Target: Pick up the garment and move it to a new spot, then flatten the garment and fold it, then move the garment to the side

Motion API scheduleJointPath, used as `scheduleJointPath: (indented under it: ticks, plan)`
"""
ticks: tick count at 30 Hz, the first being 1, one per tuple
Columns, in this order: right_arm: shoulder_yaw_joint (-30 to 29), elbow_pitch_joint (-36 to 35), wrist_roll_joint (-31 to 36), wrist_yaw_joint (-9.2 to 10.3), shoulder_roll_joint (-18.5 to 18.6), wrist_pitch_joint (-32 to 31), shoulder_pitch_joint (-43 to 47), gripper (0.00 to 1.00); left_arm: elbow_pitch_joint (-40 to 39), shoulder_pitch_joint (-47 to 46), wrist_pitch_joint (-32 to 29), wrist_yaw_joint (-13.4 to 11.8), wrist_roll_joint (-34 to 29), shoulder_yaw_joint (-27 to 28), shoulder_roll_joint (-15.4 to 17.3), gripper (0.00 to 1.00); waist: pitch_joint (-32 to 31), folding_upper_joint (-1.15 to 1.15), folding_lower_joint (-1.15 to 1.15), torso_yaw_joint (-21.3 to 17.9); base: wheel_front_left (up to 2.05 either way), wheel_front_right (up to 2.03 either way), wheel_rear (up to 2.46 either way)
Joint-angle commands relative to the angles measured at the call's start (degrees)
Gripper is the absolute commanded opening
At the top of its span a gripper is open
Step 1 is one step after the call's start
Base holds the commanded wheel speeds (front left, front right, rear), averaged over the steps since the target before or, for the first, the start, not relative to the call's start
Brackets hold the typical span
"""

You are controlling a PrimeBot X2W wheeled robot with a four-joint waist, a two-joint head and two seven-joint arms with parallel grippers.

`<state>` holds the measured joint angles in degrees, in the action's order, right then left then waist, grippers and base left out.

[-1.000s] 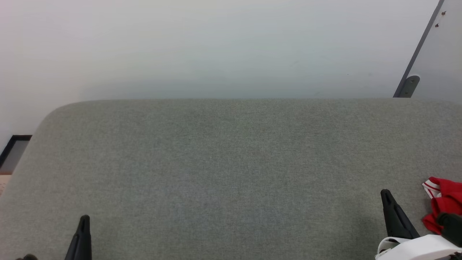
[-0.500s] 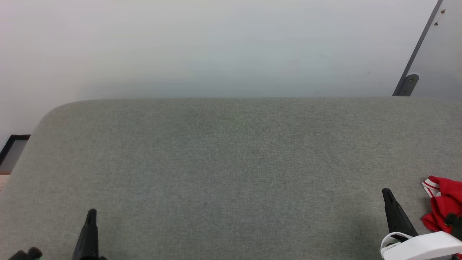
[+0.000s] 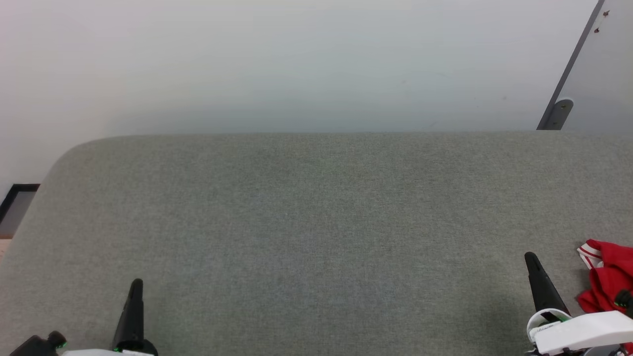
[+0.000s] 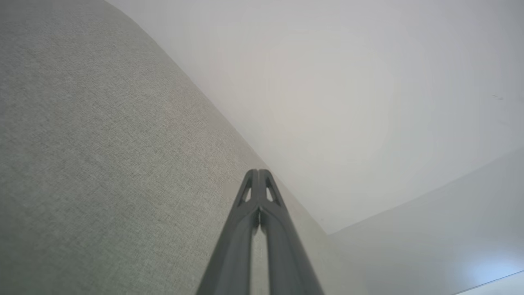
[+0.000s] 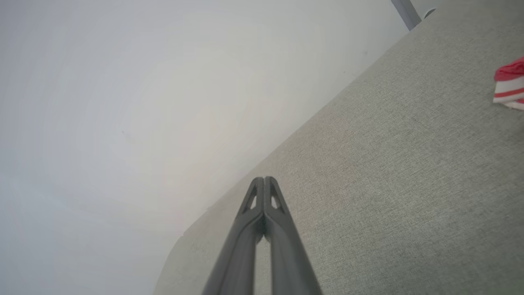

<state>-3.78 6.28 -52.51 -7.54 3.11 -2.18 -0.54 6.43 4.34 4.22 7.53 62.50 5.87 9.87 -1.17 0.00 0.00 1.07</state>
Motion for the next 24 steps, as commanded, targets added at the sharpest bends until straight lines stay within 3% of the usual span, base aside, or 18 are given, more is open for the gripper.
scheduleJointPath:
  ticks: [1,24]
  plan:
    - [-0.4,-0.3,-1.4,0.03,0.2,-0.2,-1.2,0.00,-0.3,-1.3,-0.3,0.0,1.2,0.2,0.2,0.00,0.0,0.00,0.00,0.0,0.00,0.00,0.00]
    - [-1.1,2.7,-15.9,0.05,0.2,-1.7,-3.2,0.00,2.7,-4.9,-4.1,0.0,12.1,0.2,-2.4,0.00,0.4,0.00,0.00,-0.3,0.00,0.00,0.00]
